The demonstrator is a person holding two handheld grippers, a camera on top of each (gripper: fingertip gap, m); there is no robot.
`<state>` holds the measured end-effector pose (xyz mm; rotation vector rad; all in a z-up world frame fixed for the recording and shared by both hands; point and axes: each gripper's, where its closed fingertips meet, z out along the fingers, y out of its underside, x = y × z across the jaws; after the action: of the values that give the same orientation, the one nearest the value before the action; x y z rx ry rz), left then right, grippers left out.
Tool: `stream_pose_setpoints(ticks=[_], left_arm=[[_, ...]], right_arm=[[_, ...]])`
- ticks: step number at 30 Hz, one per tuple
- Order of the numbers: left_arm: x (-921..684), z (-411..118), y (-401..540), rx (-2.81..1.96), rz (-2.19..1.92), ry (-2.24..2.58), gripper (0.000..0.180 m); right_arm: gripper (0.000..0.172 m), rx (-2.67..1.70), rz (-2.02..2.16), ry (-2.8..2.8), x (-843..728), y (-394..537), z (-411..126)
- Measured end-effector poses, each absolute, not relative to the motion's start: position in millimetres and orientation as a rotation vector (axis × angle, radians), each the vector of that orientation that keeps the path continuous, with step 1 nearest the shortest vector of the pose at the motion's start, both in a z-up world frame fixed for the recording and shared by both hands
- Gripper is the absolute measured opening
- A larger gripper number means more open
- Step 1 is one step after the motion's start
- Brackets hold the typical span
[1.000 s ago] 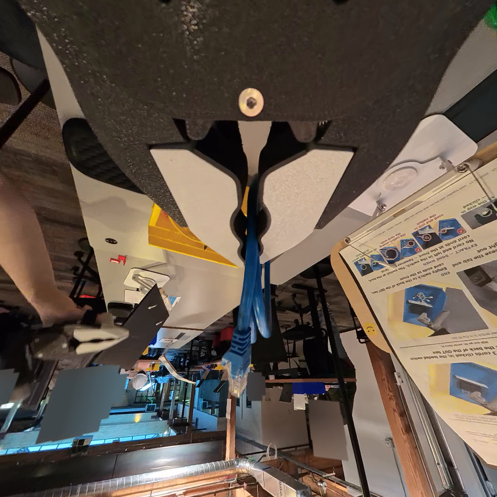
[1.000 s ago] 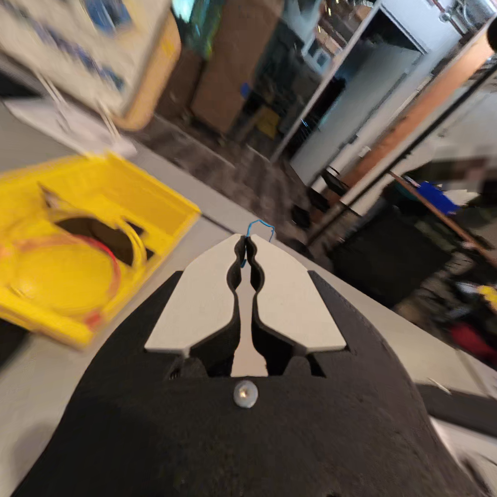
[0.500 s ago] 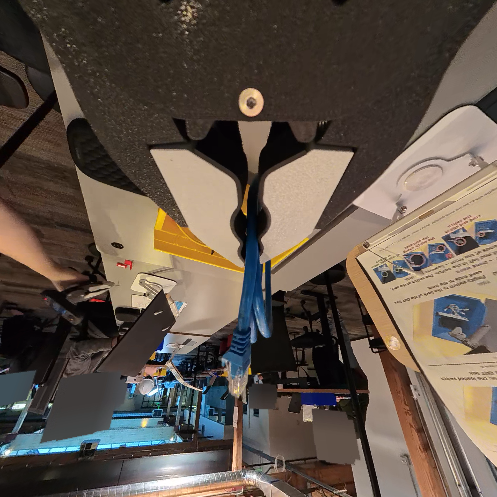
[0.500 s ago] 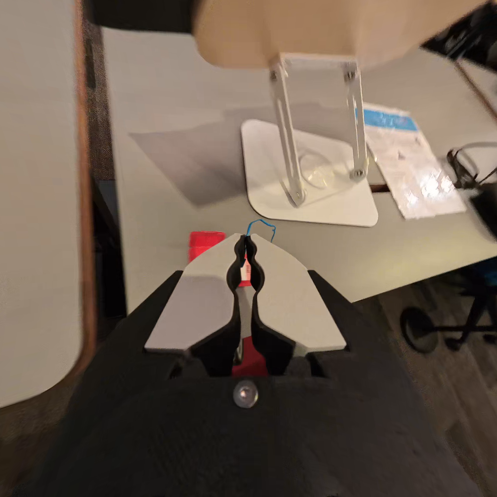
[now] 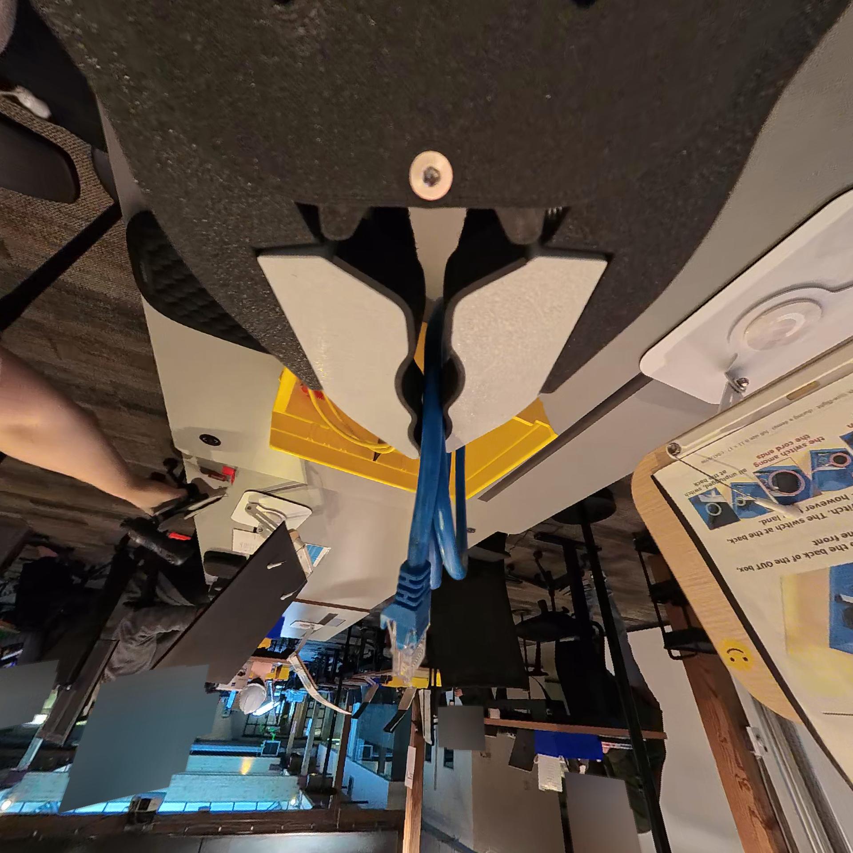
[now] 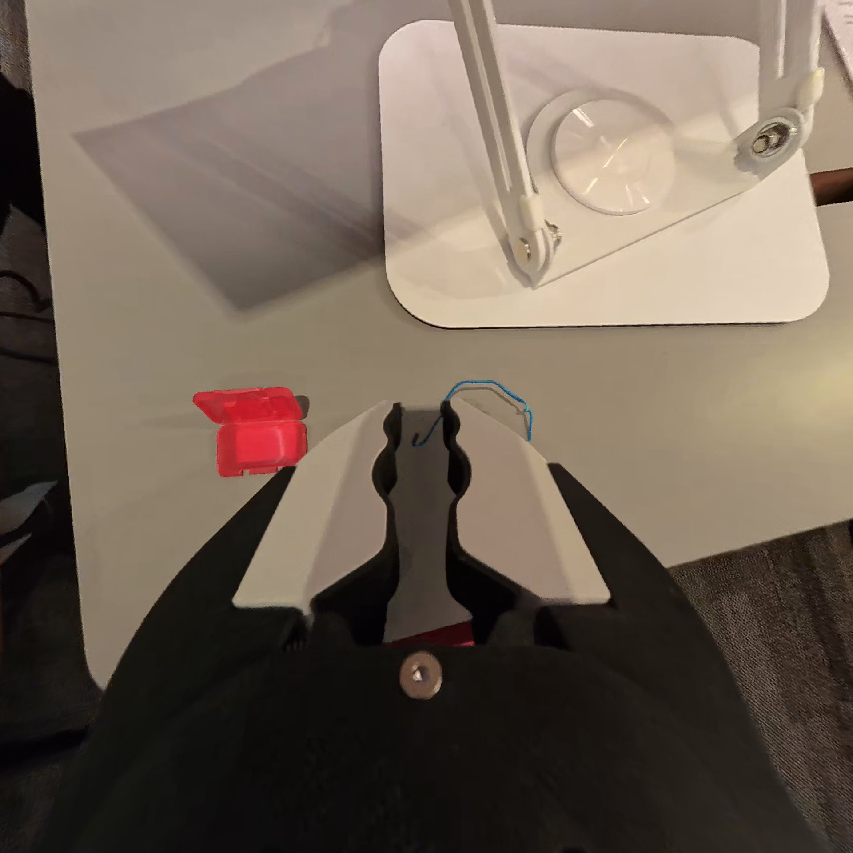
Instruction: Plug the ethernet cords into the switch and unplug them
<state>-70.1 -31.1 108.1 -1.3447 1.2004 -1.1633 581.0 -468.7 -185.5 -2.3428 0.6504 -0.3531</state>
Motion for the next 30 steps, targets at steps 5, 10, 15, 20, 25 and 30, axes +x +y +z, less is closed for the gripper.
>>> stream_pose_setpoints(ticks=[5, 10, 15, 20, 25, 30], left_arm=[[-75, 111, -38, -1.327, -1.24, 1.211, 0.001], [-80, 113, -43, -1.312, -1.315, 1.224, 0.002], [-83, 114, -48, -1.305, -1.385, 1.24, 0.001], [-87, 122, -57, -1.264, -1.455, 1.254, 0.002], [-98, 136, -66, -1.225, -1.617, 1.259, 0.001], [-111, 149, -69, -1.186, -1.71, 1.251, 0.002]], right_arm=[[0.021, -2.075, -0.401, 0.687, 578, -473, -137], [0.015, -1.966, -0.342, 0.718, 561, -462, -108], [0.008, -2.001, -0.445, 0.761, 544, -454, -103], [0.011, -1.725, -0.603, 0.608, 478, -424, -32], [0.015, -1.601, -0.586, 0.26, 355, -343, 39], [0.016, -1.459, -0.332, -0.122, 204, -229, 122]])
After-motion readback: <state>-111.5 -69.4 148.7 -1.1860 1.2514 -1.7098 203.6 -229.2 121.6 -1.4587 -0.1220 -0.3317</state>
